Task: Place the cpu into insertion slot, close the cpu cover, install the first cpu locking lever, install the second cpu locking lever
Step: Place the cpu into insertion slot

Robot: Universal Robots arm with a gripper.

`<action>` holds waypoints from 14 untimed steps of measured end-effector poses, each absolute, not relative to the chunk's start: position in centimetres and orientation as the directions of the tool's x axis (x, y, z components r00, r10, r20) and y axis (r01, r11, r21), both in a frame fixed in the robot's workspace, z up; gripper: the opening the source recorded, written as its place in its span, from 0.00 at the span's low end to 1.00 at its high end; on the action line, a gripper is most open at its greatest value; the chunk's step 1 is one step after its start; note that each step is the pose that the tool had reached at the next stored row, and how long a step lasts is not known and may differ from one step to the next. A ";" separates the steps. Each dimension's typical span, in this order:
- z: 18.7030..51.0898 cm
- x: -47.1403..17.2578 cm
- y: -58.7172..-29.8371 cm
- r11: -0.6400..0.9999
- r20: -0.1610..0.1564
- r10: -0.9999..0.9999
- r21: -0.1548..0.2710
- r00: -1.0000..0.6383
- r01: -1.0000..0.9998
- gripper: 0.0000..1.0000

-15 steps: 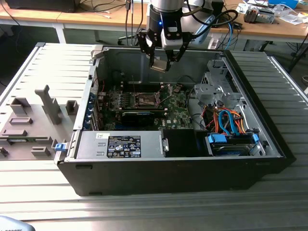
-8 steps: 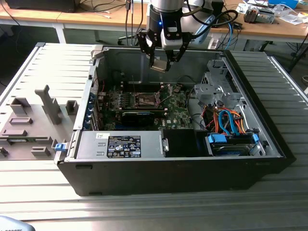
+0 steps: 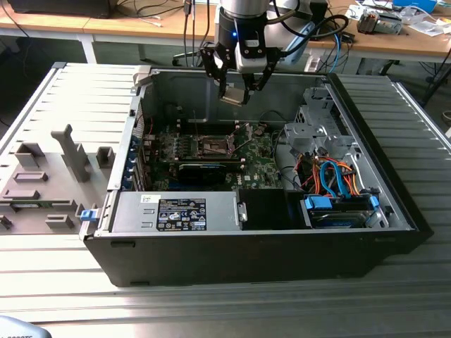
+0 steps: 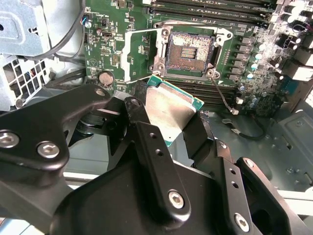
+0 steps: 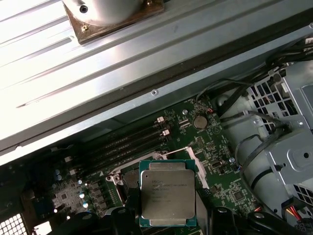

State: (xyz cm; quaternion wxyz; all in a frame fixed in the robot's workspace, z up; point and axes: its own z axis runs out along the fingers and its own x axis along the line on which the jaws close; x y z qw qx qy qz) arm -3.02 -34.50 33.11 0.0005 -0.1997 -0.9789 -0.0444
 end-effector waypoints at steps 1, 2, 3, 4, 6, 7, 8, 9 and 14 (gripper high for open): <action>33.1 -3.0 -34.5 0.916 0.019 0.392 0.087 -0.920 0.392 0.54; 33.1 -3.0 -34.5 0.915 0.019 0.393 0.087 -0.919 0.393 0.54; 33.1 -3.0 -34.5 0.915 0.019 0.393 0.087 -0.919 0.393 0.54; 33.1 -3.0 -34.5 0.915 0.019 0.394 0.087 -0.919 0.394 0.54; 33.1 -3.0 -34.5 0.915 0.019 0.395 0.087 -0.918 0.395 0.54; 33.1 -3.0 -34.5 0.914 0.019 0.397 0.087 -0.918 0.397 0.54; 33.1 -3.0 -34.5 0.913 0.019 0.398 0.087 -0.917 0.398 0.54; 33.1 -3.0 -34.5 0.913 0.019 0.398 0.087 -0.917 0.398 0.54; 33.1 -3.0 -34.5 0.911 0.019 0.403 0.087 -0.915 0.403 0.54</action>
